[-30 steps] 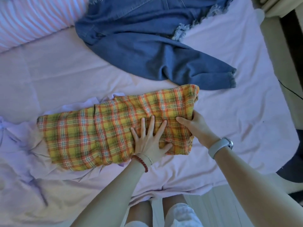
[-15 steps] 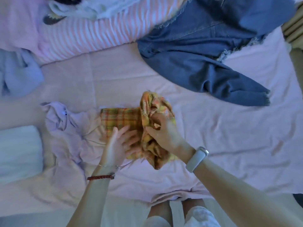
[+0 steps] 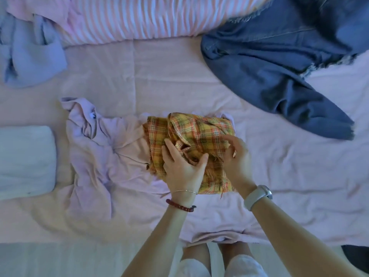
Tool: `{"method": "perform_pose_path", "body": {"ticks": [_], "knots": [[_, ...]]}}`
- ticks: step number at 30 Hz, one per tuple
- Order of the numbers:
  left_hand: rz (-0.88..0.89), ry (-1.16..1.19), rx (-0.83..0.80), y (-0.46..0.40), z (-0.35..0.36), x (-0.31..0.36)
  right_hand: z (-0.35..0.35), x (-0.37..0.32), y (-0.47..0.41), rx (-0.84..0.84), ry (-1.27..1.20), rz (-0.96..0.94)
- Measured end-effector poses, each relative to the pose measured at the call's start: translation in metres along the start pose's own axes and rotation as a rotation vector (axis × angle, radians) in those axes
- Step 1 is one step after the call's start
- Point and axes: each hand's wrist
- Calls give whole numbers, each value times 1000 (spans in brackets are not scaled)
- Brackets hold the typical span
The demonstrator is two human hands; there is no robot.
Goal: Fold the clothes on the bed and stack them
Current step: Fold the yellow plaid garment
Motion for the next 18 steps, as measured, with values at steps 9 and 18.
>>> {"method": "perform_pose_path", "body": {"ticks": [9, 18], "knots": [[346, 365, -91, -27, -37, -52, 6, 20, 2, -264, 275, -128], [295, 44, 345, -19, -39, -54, 3, 17, 31, -257, 375, -218]]}}
Point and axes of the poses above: each hand's wrist, its own y-axis away from the middle knuckle, its own z-axis out of the palm, x = y × z, and after that the axes turned 3 degrees about -z, right-handed
